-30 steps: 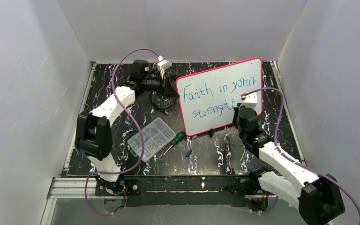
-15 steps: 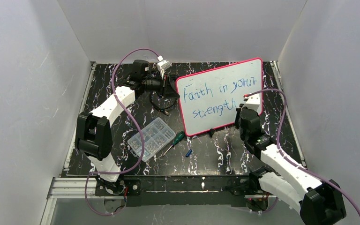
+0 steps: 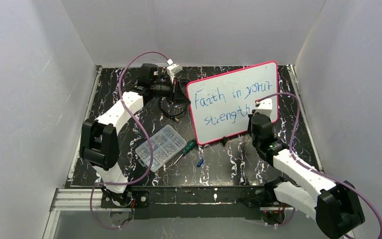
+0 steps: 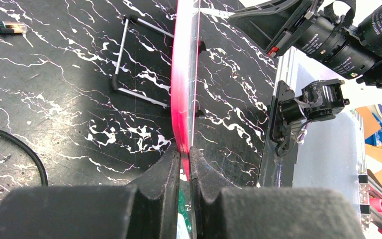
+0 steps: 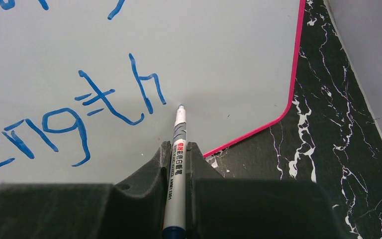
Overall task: Write a sentence on the whiteboard
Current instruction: Write a sentence on the whiteboard, then close the whiteboard marker at the center of the board.
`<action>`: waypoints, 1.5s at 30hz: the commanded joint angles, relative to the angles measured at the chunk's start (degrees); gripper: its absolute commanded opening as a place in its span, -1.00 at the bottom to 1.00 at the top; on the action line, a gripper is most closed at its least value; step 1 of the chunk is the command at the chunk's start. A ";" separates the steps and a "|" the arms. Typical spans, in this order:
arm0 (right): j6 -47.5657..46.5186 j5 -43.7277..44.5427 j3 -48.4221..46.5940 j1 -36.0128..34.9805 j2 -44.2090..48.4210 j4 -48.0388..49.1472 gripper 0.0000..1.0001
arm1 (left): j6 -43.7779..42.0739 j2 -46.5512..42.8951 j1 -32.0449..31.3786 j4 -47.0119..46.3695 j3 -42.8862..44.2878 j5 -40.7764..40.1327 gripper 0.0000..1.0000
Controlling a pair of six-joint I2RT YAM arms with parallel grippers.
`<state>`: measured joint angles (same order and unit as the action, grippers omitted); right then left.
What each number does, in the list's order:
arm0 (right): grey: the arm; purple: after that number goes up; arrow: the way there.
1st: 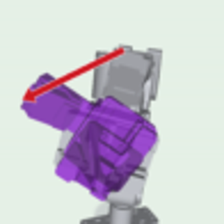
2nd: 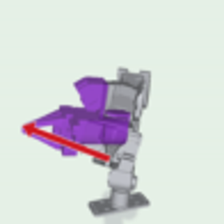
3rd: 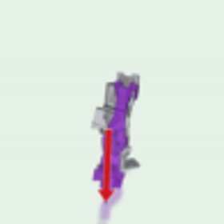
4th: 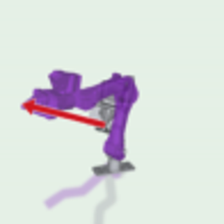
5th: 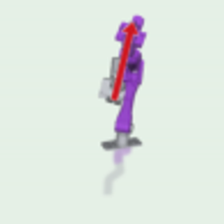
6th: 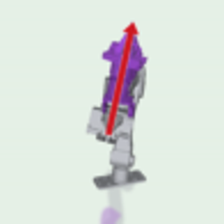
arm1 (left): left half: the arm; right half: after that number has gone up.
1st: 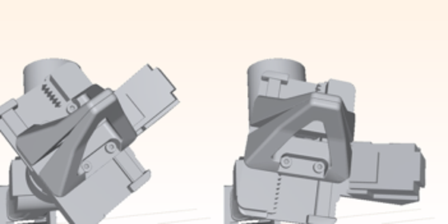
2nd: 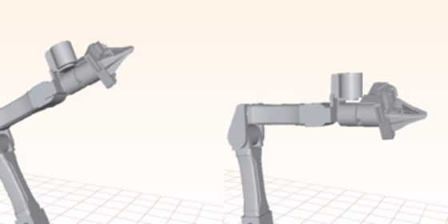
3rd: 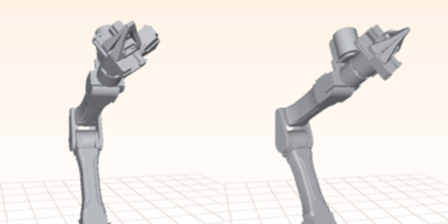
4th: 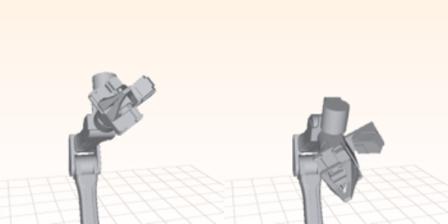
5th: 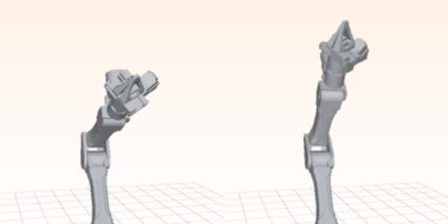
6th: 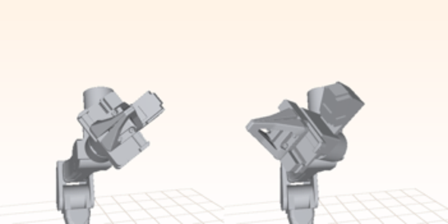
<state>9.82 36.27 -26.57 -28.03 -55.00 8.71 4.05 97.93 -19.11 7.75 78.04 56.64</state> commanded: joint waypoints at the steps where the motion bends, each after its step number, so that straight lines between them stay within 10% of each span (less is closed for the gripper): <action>1: -0.86 -0.57 -2.24 0.51 -1.31 6.17 -0.97 | -0.36 -3.59 -0.40 -0.98 0.97 2.68 -1.00; 12: 3.29 5.48 -7.73 0.52 8.01 -9.86 -0.97 | -0.87 -3.43 -0.43 0.28 1.24 1.88 -0.99; 17: 3.63 1.60 -10.26 0.52 13.46 -13.54 -0.97 | -3.26 -4.65 -0.42 3.40 1.29 -1.46 -0.34; 29: 4.77 -8.78 -17.68 0.52 18.50 -24.08 -0.97 | -7.24 -10.93 -0.08 7.00 -4.37 -12.90 0.52; 39: 5.10 -45.41 -22.57 0.52 11.79 -30.10 -0.97 | -4.98 -34.06 -5.26 4.56 -17.79 -39.52 0.58; 45: 4.99 -61.94 -25.30 0.43 5.97 -32.31 -0.97 | -4.53 -42.24 -15.85 5.43 -24.34 -32.41 0.59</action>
<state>14.87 -9.30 -47.64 -27.62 -46.70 -21.26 -1.26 57.65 -31.00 12.36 57.01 20.45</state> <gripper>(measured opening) 0.168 0.793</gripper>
